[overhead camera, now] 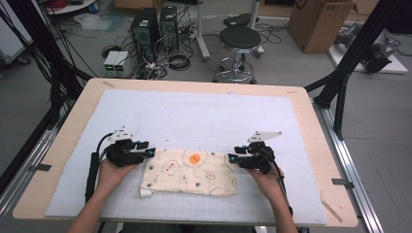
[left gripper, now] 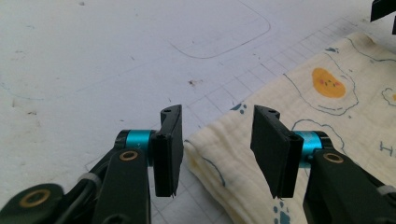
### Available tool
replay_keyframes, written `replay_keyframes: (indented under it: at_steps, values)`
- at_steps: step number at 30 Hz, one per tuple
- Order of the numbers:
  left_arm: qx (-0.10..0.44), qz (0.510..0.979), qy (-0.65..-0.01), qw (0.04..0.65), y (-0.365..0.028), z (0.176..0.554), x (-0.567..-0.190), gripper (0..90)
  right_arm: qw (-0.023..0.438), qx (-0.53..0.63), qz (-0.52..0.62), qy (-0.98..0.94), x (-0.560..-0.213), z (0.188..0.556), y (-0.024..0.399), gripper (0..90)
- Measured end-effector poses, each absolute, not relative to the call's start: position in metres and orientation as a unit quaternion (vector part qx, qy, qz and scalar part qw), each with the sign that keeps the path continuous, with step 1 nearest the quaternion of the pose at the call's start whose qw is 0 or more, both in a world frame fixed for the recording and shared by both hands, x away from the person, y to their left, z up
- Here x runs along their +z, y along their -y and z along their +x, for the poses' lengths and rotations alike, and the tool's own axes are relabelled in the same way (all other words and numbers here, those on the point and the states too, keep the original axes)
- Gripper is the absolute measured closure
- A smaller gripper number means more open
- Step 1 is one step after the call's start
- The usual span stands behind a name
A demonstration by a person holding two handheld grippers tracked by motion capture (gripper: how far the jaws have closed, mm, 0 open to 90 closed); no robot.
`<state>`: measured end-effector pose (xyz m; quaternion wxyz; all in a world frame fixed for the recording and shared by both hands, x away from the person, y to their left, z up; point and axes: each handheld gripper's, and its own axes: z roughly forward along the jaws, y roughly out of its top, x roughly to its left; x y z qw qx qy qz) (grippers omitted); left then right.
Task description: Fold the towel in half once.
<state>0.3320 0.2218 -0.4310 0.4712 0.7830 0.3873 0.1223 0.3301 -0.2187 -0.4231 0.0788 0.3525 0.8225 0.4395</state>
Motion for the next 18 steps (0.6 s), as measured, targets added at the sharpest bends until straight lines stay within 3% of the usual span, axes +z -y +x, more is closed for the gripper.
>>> replay_keyframes:
  at_steps: [18]
  values:
    - [0.120, 0.784, -0.394, 0.464, -0.223, 0.344, -0.424, 54.2, 0.072, 0.437, 0.362, -0.820, -0.420, 0.346, 0.218, 51.9]
